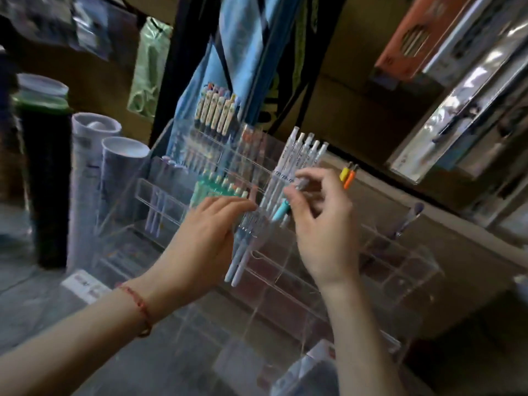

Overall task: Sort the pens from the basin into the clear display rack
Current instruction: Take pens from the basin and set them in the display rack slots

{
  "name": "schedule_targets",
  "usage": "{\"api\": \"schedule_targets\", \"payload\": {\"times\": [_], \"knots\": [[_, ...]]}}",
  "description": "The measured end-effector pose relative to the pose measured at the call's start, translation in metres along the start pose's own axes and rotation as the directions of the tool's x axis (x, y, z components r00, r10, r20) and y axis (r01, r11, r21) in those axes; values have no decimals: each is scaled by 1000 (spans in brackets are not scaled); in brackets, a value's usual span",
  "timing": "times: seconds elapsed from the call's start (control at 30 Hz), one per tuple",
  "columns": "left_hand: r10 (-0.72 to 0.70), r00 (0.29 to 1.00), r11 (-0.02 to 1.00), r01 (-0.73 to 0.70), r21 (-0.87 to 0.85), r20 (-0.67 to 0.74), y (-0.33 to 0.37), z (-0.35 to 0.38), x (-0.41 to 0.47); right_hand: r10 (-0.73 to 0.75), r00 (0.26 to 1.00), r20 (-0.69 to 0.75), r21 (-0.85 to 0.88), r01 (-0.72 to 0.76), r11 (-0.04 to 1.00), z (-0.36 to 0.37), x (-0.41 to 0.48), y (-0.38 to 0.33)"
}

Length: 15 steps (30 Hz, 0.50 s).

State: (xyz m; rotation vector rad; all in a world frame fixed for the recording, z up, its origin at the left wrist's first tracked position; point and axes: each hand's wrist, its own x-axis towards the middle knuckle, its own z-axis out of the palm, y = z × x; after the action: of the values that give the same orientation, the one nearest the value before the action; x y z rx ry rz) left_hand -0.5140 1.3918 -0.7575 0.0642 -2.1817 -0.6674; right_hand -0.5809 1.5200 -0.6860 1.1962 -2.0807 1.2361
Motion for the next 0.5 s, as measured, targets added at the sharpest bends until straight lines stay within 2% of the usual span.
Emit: {"api": "schedule_targets", "payload": {"times": [0.13, 0.3, 0.37, 0.5], "knots": [[56, 990, 993, -68, 94, 126, -12, -3, -12, 155, 980, 122, 25, -160, 987, 14, -2, 13], [36, 984, 994, -53, 94, 175, -9, -2, -16, 259, 943, 207, 34, -272, 962, 13, -5, 17], [39, 980, 994, -57, 92, 195, -11, -2, -16, 268, 931, 247, -12, -274, 962, 11, -5, 15], [51, 973, 994, -72, 85, 224, -12, -7, -17, 216, 941, 262, -172, -175, 969, 11, -5, 9]]}}
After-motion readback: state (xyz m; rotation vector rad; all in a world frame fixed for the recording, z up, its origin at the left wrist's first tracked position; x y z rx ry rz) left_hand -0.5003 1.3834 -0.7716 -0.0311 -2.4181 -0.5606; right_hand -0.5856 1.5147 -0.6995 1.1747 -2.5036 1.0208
